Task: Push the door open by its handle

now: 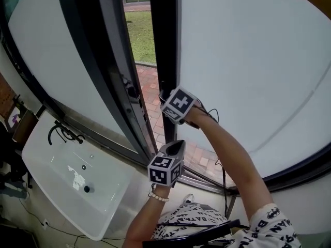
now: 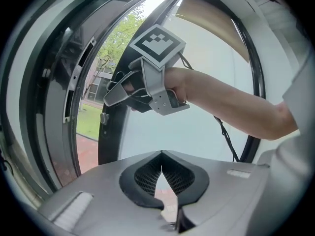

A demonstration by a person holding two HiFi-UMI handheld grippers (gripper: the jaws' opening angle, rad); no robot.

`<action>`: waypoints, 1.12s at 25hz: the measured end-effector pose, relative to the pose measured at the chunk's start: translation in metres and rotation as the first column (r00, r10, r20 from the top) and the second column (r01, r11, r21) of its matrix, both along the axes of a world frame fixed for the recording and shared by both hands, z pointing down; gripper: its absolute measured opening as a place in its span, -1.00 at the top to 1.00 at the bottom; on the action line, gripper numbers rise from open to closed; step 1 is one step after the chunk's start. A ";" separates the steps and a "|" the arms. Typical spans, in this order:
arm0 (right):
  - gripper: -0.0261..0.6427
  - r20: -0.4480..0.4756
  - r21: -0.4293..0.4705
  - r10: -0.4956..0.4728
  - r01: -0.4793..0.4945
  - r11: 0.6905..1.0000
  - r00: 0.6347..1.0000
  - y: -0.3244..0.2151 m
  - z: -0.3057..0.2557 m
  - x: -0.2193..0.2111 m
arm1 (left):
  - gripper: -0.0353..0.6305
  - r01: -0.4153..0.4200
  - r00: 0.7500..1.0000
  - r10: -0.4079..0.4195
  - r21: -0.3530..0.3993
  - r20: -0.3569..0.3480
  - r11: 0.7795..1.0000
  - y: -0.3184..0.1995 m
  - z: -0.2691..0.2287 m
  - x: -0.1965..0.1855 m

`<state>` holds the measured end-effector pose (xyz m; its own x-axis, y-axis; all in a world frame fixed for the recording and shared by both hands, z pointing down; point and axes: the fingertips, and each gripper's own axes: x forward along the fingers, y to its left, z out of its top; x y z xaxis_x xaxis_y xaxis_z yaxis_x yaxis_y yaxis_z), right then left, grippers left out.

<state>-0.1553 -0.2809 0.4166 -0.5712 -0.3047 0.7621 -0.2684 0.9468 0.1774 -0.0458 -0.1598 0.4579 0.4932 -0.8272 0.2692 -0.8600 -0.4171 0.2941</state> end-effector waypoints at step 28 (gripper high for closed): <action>0.89 0.085 -0.040 0.319 -0.317 0.948 0.944 -0.259 0.007 0.109 | 0.92 0.061 0.997 -0.059 -0.032 0.056 0.998 -0.172 0.039 0.056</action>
